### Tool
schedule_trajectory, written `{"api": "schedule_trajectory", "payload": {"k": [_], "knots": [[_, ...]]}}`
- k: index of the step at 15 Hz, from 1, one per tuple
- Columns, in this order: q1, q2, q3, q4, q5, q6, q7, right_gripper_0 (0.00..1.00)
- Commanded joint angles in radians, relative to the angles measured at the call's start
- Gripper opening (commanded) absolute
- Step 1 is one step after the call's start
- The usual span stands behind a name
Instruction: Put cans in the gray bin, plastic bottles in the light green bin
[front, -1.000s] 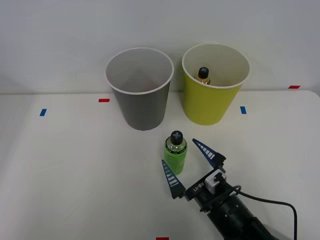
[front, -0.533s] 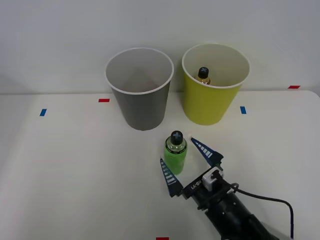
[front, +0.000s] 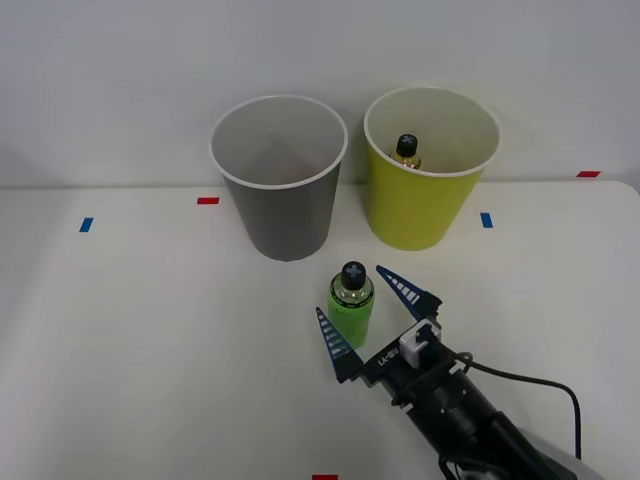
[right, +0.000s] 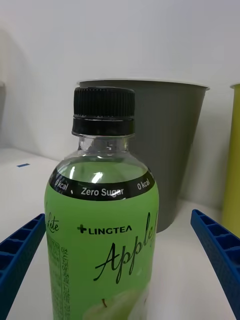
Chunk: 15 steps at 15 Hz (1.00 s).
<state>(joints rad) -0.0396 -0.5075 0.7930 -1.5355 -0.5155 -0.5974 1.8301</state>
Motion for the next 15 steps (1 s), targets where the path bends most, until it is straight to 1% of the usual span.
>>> {"api": "schedule_trajectory", "payload": {"k": [1,2,3,4,12,15], "knots": [[-0.008,0.011,0.003,0.000,-0.004,0.016,0.002,1.00],[-0.010,0.014,0.003,0.000,-0.004,0.016,0.002,0.79],[-0.010,0.017,0.003,0.000,-0.004,0.016,0.002,0.25],[-0.011,0.018,0.003,0.000,-0.006,0.016,0.002,0.00],[-0.010,0.032,0.003,0.000,-0.015,0.014,0.000,0.00],[0.030,0.009,0.003,0.000,-0.012,-0.056,-0.003,0.00]]}}
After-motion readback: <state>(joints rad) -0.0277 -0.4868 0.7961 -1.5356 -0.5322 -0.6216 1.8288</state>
